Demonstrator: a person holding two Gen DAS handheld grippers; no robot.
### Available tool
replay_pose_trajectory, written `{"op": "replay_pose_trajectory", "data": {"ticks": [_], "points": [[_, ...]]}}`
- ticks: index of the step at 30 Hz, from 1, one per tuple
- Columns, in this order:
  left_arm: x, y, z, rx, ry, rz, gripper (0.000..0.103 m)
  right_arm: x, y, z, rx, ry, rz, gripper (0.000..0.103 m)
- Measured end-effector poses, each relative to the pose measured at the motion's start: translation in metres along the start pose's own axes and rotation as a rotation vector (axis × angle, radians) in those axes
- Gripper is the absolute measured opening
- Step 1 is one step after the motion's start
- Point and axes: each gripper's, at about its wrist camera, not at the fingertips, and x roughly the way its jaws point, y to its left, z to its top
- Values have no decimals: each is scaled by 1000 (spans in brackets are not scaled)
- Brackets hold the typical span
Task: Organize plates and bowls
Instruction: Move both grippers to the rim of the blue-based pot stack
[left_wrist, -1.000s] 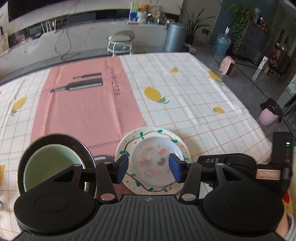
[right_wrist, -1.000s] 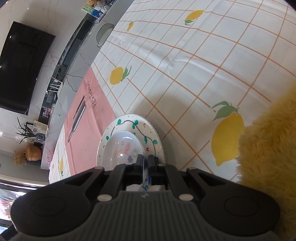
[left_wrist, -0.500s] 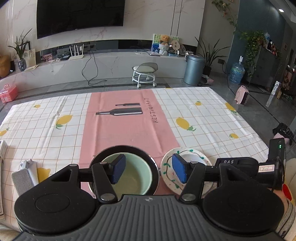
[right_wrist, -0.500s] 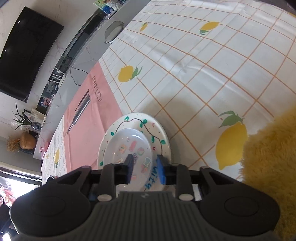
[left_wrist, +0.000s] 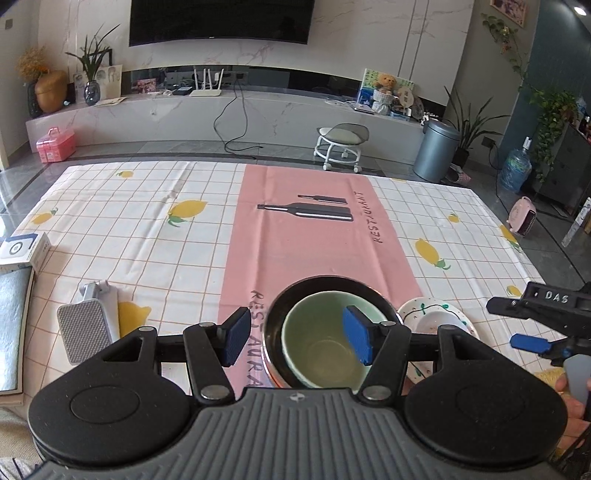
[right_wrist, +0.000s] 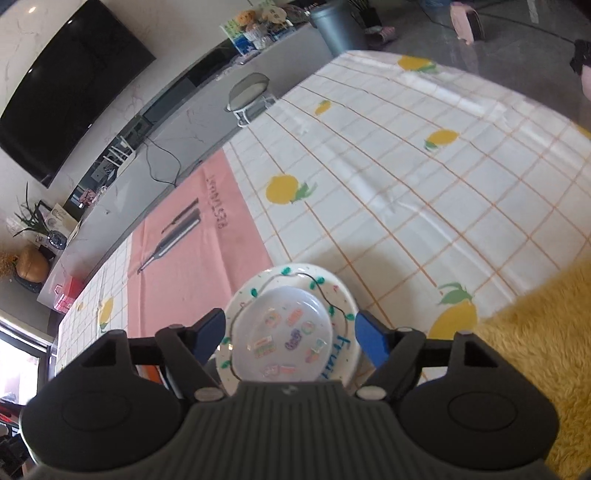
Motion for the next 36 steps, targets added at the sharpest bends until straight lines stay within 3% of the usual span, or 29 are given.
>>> {"op": "replay_pose_trajectory", "data": {"ticks": [5, 10, 15, 24, 31, 36], "points": [[9, 17, 1, -59, 33, 11, 68, -1, 59, 4, -171, 27, 65, 82], [36, 28, -6, -113, 99, -72, 68, 24, 101, -12, -229, 134, 175, 81], [52, 33, -14, -132, 144, -28, 68, 47, 108, -37, -256, 184, 178, 75], [73, 31, -21, -150, 206, -27, 68, 68, 103, -50, -279, 234, 166, 71], [84, 41, -25, -226, 254, -66, 68, 79, 100, -58, -277, 285, 177, 55], [91, 48, -28, -288, 281, -93, 68, 82, 100, -60, -279, 291, 172, 53]]}}
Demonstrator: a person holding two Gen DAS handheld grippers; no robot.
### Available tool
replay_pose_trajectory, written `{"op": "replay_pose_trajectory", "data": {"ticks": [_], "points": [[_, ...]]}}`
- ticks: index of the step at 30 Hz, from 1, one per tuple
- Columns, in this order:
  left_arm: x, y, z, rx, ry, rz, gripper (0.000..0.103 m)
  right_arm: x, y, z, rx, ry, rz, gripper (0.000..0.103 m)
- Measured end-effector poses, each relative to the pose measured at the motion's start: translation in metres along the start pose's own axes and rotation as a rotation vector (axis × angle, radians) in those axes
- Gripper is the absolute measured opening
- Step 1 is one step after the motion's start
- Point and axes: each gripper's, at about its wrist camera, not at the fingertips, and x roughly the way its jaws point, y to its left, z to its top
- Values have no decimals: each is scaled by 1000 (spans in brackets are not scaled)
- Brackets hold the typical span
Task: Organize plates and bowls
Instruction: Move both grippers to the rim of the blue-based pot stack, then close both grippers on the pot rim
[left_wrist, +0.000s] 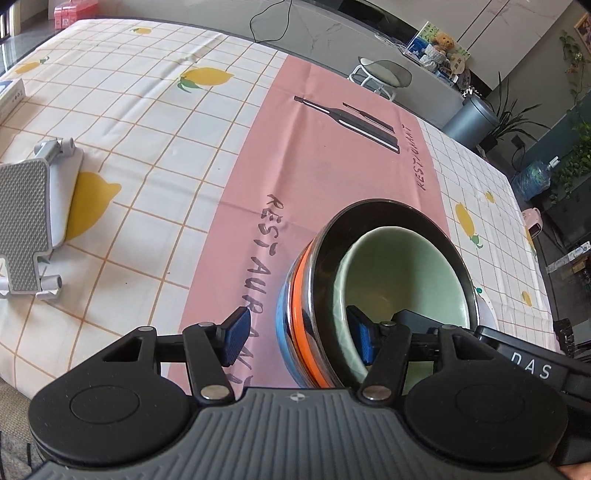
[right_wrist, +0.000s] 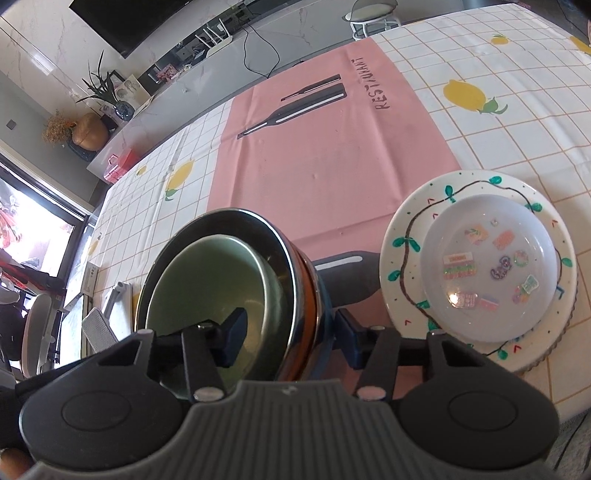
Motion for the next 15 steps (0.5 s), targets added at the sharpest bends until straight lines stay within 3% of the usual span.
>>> {"op": "replay_pose_trajectory", "data": {"ticks": [10, 15], "points": [[8, 24, 2, -158, 51, -102, 69, 10, -3, -3, 31, 34, 5, 54], [2, 26, 1, -120, 26, -71, 70, 16, 0, -6, 30, 63, 43, 54]]}}
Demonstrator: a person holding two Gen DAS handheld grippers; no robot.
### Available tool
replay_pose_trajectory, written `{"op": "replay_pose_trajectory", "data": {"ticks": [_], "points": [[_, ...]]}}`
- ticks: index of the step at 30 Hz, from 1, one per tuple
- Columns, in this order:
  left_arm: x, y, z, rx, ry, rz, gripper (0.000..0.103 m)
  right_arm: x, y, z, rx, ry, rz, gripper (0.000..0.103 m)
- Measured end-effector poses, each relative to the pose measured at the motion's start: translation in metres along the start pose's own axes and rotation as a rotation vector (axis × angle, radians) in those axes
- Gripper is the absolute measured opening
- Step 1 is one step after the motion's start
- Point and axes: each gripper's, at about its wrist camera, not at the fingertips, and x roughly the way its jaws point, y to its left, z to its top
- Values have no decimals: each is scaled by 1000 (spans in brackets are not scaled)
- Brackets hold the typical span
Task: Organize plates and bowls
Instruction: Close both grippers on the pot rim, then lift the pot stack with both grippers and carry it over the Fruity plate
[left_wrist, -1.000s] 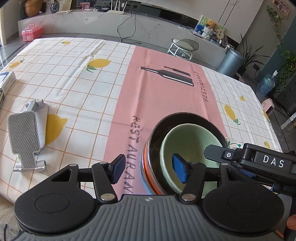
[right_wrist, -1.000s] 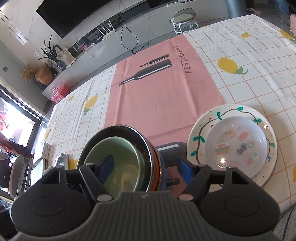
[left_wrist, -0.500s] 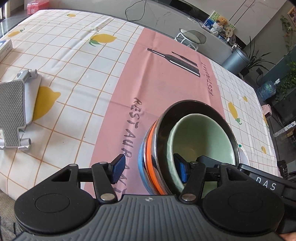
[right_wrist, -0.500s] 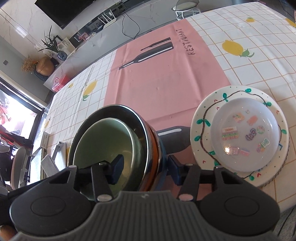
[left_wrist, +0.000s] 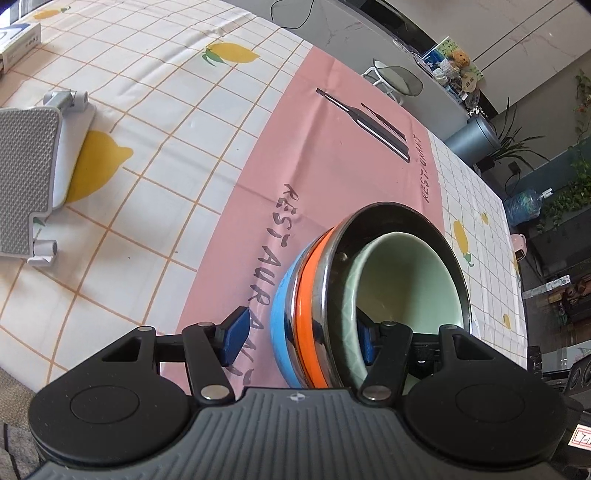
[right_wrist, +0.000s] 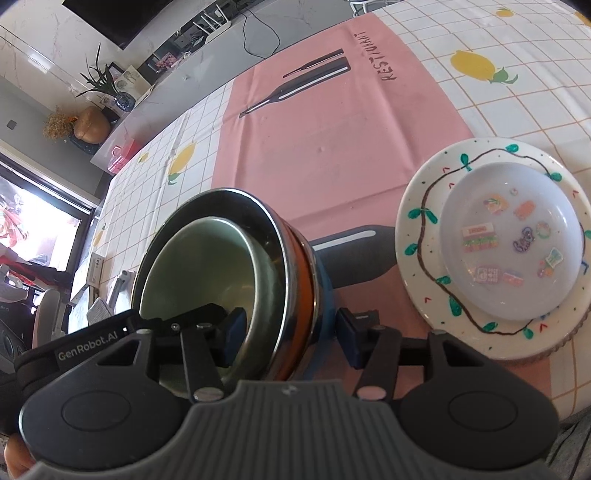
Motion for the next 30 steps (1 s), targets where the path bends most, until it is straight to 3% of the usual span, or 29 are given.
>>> {"op": "replay_pose_trajectory", "data": {"ticks": [6, 14, 30], "points": [[5, 14, 1, -93, 0, -50, 76, 13, -1, -3, 30, 25, 34, 59], [19, 33, -2, -261, 31, -196, 63, 21, -9, -1, 110, 67, 88, 61], [4, 16, -6, -168, -53, -129, 60, 16, -19, -7, 159, 52, 161, 56]]}}
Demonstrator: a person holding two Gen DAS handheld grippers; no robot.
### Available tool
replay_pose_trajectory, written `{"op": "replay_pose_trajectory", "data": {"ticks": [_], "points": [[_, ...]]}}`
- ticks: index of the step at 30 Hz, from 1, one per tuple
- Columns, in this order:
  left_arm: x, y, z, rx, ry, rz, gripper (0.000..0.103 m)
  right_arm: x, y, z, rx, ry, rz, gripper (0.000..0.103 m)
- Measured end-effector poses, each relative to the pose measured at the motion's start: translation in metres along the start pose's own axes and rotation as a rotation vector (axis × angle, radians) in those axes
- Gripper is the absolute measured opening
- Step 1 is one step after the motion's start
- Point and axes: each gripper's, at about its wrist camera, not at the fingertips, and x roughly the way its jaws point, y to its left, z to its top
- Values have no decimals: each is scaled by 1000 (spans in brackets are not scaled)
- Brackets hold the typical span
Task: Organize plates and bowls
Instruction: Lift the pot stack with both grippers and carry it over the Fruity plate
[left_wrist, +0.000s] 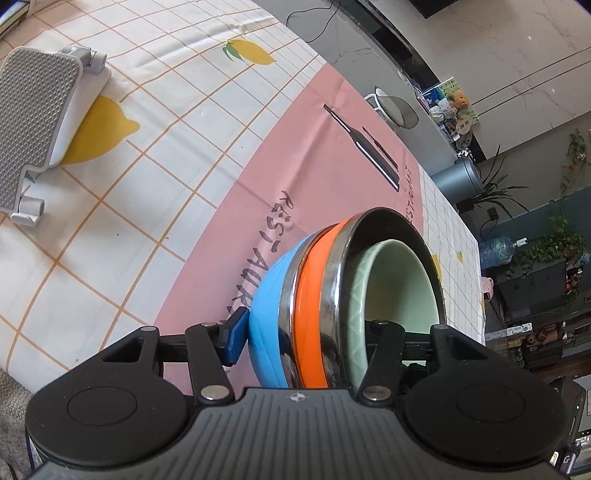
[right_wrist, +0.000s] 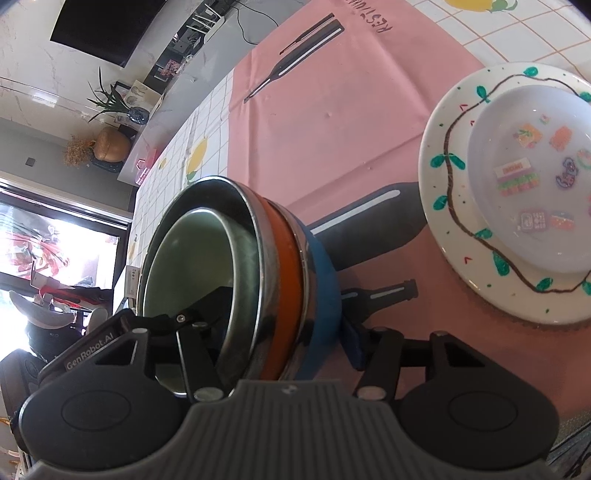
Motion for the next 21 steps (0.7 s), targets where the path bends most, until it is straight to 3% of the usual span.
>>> {"op": "replay_pose_trajectory", "data": {"ticks": [10, 15, 21], "points": [[3, 13, 9, 15, 79, -23, 58, 0, 5, 0, -52, 8, -23, 56], [0, 7, 5, 57, 58, -4, 58, -9, 14, 1, -121, -71, -57, 55], [0, 10, 5, 31, 57, -9, 57, 2, 8, 3, -108, -34, -33, 55]]}}
